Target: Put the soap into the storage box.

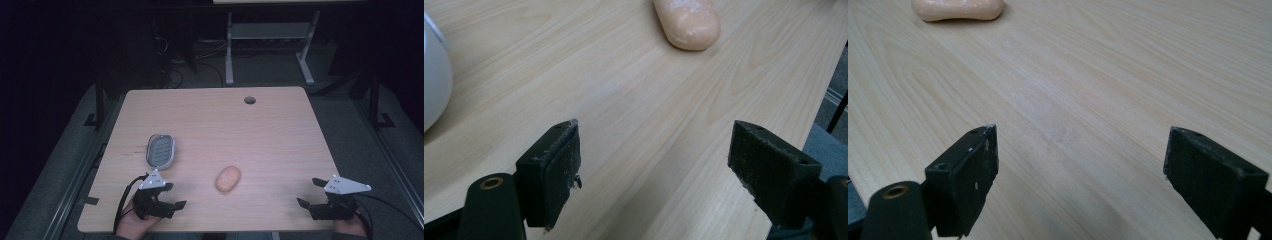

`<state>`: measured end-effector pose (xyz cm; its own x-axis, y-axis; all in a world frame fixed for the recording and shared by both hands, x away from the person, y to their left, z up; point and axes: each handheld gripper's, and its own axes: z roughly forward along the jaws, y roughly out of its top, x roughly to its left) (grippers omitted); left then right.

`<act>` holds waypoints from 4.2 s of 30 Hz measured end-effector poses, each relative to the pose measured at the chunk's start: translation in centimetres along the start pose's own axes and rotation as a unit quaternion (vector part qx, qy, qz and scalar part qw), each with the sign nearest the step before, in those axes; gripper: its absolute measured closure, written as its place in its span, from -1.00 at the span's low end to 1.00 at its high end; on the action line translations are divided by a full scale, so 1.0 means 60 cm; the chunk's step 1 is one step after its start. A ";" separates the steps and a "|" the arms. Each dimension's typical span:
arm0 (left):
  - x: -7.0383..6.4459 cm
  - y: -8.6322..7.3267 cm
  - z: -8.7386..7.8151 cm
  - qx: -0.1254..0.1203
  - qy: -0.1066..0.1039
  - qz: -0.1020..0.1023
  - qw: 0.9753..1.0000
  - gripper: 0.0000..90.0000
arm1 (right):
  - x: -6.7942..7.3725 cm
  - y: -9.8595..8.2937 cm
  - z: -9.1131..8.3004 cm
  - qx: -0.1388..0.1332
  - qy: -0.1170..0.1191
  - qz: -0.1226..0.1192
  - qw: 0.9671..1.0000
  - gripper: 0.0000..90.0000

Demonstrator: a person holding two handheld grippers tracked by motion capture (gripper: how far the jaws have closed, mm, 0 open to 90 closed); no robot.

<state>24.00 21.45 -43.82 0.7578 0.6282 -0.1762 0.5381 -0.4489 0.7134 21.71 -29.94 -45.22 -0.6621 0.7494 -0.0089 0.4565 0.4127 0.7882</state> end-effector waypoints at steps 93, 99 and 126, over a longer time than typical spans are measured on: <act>-0.079 0.206 0.246 0.161 0.042 0.036 0.985 -0.43 | 0.002 0.005 -0.009 -0.020 0.004 -0.001 1.000 -0.69; -0.086 0.206 0.259 0.172 0.060 0.051 0.982 -0.40 | 0.002 0.006 -0.010 -0.020 0.004 -0.001 1.000 -0.69; -0.072 0.208 0.249 0.163 0.028 -0.007 0.986 -0.31 | 0.002 0.007 -0.010 -0.024 0.004 -0.004 1.000 -0.69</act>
<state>32.95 3.68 -44.29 0.7326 0.6660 -0.1404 0.6457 -0.6149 0.4527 21.44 -30.00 -44.53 -0.6710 0.7414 -0.0103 0.4215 0.3928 0.8173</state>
